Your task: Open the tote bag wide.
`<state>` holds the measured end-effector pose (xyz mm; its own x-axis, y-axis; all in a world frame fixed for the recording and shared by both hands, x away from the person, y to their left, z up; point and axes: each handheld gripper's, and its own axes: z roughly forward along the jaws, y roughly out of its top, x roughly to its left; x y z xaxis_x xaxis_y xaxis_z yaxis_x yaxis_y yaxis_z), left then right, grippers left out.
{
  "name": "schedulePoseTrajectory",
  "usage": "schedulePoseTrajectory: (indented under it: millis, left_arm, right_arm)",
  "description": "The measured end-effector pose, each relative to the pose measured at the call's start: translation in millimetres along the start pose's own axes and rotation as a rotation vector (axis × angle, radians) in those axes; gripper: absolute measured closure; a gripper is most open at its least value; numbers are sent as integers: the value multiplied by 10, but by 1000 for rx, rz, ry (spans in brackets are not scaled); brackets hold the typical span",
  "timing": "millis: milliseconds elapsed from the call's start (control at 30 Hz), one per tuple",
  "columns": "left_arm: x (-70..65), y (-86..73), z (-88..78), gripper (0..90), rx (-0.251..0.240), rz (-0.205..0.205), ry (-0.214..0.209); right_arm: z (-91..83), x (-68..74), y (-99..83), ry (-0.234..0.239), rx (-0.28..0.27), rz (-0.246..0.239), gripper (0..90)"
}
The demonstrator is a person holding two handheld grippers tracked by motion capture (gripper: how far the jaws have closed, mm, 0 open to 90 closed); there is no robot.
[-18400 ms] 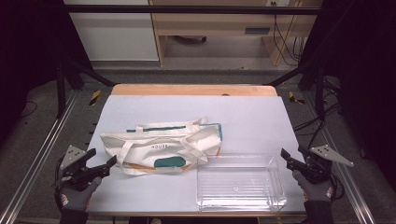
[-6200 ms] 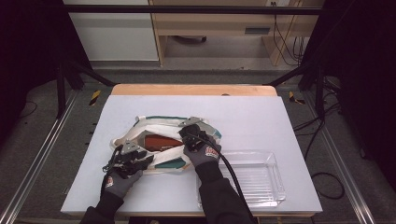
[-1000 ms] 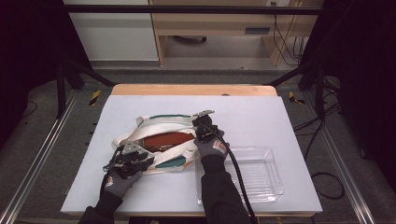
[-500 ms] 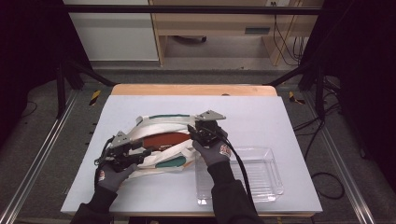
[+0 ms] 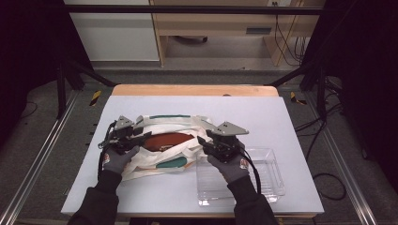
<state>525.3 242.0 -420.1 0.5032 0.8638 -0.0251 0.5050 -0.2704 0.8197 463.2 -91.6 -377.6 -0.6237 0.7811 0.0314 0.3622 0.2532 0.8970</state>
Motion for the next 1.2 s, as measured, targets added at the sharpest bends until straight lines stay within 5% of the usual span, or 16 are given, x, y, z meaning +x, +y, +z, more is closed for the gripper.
schedulePoseTrajectory:
  millis: [333, 500, 633, 767, 1200]
  left_arm:
    - [91, -33, 234, 617, 13, -35, 62]
    - [103, -8, 119, 607, -37, -52, 24]
    - [-29, 21, -91, 594, -70, 49, -56]
    - [-173, -53, -136, 565, 3, 192, -120]
    - [-192, -64, 149, 268, 104, 262, -152]
  right_arm:
    - [-206, -96, -158, 15, 17, -22, 604]
    - [-313, -119, -201, 19, -1, -33, 582]
    - [-445, -138, -211, 15, -33, -35, 546]
    - [-562, -149, -235, 9, -45, -38, 494]
    - [-713, -238, -390, -11, -33, -41, 417]
